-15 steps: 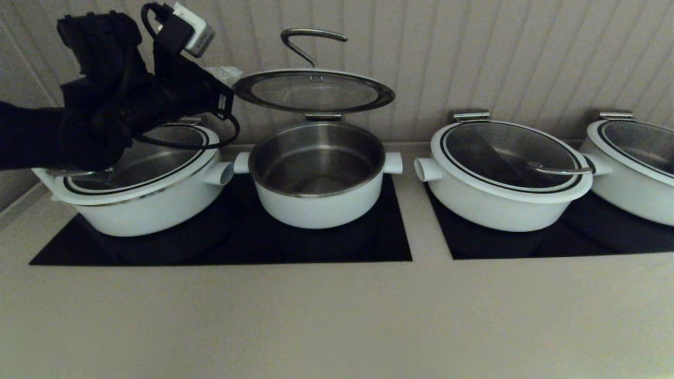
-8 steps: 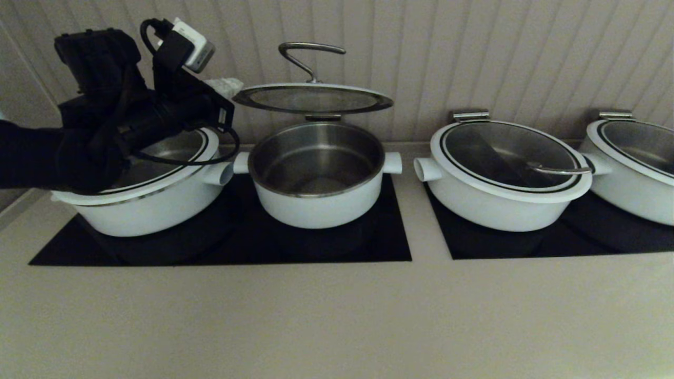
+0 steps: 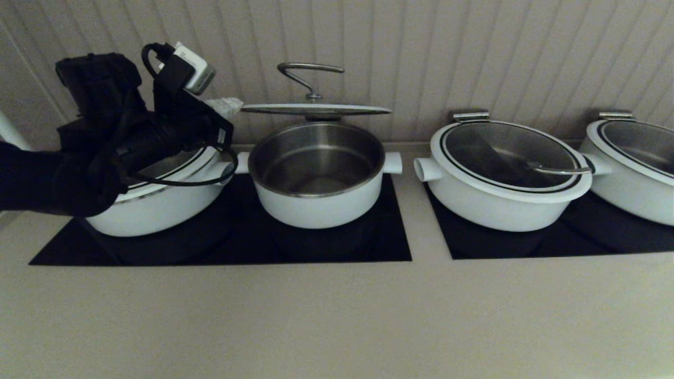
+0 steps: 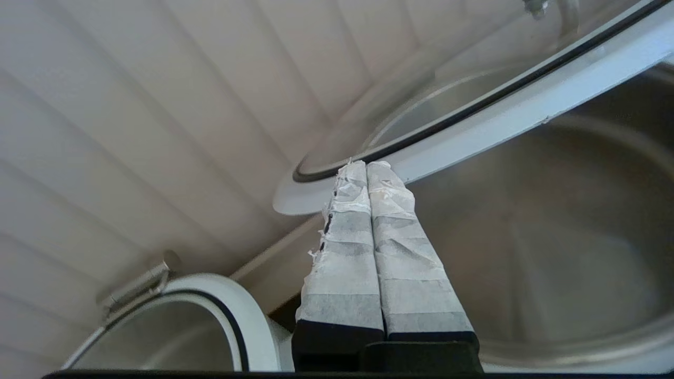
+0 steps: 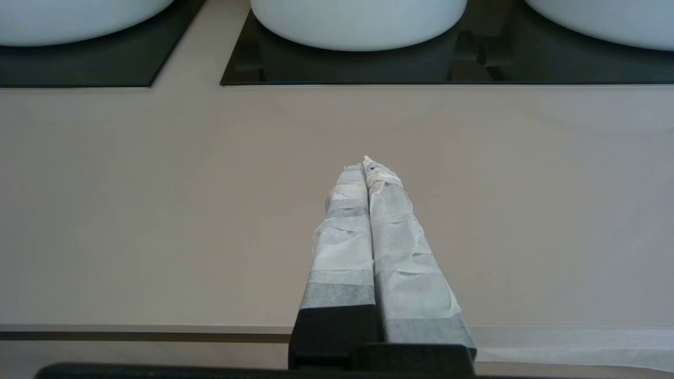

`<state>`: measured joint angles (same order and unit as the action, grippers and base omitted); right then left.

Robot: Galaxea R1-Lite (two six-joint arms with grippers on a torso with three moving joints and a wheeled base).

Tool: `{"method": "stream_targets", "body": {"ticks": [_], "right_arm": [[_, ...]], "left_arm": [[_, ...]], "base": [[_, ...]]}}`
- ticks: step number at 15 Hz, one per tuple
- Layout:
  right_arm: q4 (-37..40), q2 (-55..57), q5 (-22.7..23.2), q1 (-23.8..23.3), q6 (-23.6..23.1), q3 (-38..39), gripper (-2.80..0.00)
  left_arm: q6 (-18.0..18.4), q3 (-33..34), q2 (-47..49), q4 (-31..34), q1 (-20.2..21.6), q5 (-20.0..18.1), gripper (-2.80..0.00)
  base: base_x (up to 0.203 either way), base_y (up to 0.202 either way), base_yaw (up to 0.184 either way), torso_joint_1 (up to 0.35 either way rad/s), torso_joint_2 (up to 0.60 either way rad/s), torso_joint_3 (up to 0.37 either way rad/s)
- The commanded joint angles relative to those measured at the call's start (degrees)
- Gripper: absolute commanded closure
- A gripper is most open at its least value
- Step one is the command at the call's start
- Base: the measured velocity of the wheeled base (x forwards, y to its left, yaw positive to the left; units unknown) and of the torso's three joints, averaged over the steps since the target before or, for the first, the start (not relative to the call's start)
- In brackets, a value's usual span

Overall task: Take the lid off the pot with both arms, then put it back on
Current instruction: Close the pot lid

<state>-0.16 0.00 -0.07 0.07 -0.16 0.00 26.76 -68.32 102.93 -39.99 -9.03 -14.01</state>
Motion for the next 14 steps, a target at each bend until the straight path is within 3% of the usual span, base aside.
{"method": "stream_targets", "body": {"ticks": [1, 14], "right_arm": [[0.0, 0.0, 0.0, 0.0, 0.0, 0.0, 0.00], [0.0, 0.0, 0.0, 0.0, 0.0, 0.0, 0.00]], "left_arm": [[0.1, 1.6, 0.0, -0.2, 0.0, -0.1, 0.00], [0.0, 4.5, 6.0, -9.3, -0.1, 0.0, 0.00]], "base": [[0.000, 0.000, 0.000, 0.000, 0.00, 0.000], [0.000, 0.000, 0.000, 0.000, 0.00, 0.000]]}}
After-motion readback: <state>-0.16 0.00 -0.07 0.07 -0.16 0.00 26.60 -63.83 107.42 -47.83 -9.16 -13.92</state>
